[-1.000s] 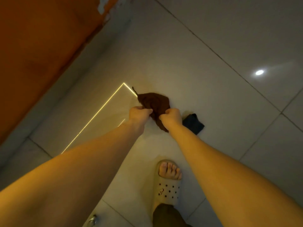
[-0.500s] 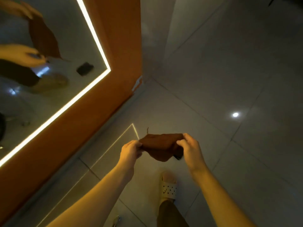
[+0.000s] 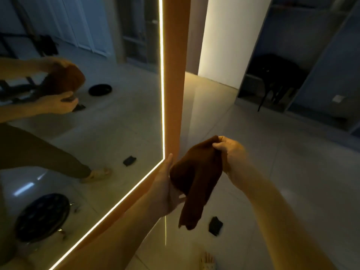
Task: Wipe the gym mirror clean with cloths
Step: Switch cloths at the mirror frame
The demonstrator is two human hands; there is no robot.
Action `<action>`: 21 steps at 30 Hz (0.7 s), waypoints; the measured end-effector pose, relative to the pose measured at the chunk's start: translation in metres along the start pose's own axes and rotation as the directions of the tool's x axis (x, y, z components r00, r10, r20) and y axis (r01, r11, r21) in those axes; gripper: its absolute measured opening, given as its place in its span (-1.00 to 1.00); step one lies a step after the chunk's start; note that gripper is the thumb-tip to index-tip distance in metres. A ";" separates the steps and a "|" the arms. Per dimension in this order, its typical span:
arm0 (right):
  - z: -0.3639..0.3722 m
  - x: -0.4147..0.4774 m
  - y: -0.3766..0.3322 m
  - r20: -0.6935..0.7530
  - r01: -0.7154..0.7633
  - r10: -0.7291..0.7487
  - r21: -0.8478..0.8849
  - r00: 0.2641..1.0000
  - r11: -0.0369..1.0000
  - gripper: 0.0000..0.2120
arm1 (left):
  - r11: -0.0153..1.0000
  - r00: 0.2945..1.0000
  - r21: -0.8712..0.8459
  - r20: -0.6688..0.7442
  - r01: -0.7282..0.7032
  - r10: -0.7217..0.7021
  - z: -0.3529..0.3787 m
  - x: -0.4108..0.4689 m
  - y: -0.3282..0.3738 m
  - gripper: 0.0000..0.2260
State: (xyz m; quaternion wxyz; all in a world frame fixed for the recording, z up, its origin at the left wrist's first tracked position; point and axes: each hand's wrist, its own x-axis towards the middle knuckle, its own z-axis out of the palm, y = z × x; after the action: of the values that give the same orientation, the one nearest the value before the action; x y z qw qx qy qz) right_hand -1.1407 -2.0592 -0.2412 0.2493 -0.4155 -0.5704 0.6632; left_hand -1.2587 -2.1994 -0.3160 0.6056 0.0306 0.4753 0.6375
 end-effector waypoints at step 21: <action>0.048 0.041 -0.210 0.709 0.465 -0.280 -0.076 0.648 0.882 -0.66 | 0.842 0.581 0.411 -0.610 -0.350 0.539 0.091 -0.159 0.193 -0.86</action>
State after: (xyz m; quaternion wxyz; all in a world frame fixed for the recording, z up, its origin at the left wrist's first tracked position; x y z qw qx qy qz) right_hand -1.2327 -2.0059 -0.0498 0.1008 -0.0447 -0.7738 0.6237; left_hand -1.3038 -2.2395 -0.0570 0.1872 -0.0214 0.7210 0.6669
